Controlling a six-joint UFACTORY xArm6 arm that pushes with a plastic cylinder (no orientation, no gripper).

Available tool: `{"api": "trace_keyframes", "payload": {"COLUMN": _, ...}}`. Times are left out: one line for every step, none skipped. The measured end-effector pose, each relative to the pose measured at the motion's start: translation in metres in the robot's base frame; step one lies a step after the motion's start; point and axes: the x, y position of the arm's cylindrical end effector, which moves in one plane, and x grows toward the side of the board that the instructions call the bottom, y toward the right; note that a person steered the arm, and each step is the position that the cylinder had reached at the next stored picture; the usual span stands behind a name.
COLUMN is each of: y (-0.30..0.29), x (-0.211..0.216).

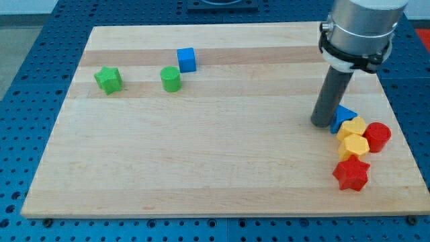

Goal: Shove the blue cube left diagonally towards the red star

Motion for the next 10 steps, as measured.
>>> {"api": "trace_keyframes", "payload": {"y": -0.037, "x": -0.033}}
{"api": "trace_keyframes", "payload": {"y": -0.018, "x": -0.072}}
{"api": "trace_keyframes", "payload": {"y": -0.067, "x": -0.087}}
{"api": "trace_keyframes", "payload": {"y": -0.124, "x": -0.174}}
{"api": "trace_keyframes", "payload": {"y": -0.197, "x": -0.214}}
{"api": "trace_keyframes", "payload": {"y": -0.246, "x": -0.166}}
{"api": "trace_keyframes", "payload": {"y": -0.163, "x": -0.117}}
{"api": "trace_keyframes", "payload": {"y": -0.176, "x": -0.120}}
{"api": "trace_keyframes", "payload": {"y": -0.196, "x": -0.131}}
{"api": "trace_keyframes", "payload": {"y": -0.239, "x": -0.088}}
